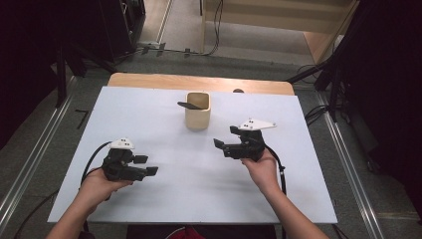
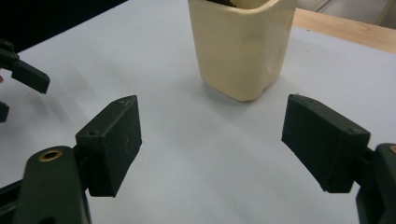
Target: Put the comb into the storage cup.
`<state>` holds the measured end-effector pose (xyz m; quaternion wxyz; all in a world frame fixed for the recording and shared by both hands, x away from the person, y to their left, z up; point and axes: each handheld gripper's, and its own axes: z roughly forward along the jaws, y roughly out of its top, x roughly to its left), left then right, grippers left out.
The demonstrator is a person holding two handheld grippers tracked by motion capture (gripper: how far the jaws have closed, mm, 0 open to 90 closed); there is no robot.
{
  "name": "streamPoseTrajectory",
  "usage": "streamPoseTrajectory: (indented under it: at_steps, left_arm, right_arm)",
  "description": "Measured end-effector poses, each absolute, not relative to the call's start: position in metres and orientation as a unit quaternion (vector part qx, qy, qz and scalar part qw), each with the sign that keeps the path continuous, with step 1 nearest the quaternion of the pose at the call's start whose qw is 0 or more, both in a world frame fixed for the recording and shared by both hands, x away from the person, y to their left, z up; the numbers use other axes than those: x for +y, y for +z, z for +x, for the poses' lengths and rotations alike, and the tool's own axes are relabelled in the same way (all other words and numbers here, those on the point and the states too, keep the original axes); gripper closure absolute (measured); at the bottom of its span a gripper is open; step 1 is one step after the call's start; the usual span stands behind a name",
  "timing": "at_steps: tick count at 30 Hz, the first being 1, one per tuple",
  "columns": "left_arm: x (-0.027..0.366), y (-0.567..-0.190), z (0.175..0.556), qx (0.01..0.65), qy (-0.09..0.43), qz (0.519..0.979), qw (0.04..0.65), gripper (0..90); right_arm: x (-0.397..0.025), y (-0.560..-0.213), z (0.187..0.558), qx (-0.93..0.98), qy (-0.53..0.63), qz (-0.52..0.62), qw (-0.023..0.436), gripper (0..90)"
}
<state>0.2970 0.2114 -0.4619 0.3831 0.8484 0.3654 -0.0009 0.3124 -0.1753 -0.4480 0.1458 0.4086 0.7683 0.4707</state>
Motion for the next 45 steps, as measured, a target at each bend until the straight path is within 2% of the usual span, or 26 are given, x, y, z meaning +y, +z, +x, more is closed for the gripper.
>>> streamPoseTrajectory:
  at_steps: [14, 25, 45]
  left_arm:
    - [0.211, -0.461, 0.296, 0.363, -0.006, 0.847, 0.388, 34.7]
    - [0.209, -0.461, 0.294, 0.36, -0.006, 0.85, 0.386, 34.7]
    - [0.212, -0.464, 0.284, 0.358, -0.01, 0.847, 0.393, 34.6]
  right_arm:
    - [-0.189, -0.457, 0.289, 0.793, 0.435, 0.382, 0.191, 18.2]
    - [-0.199, -0.46, 0.274, 0.808, 0.415, 0.363, 0.208, 18.2]
    - [-0.227, -0.467, 0.251, 0.813, 0.406, 0.371, 0.192, 18.2]
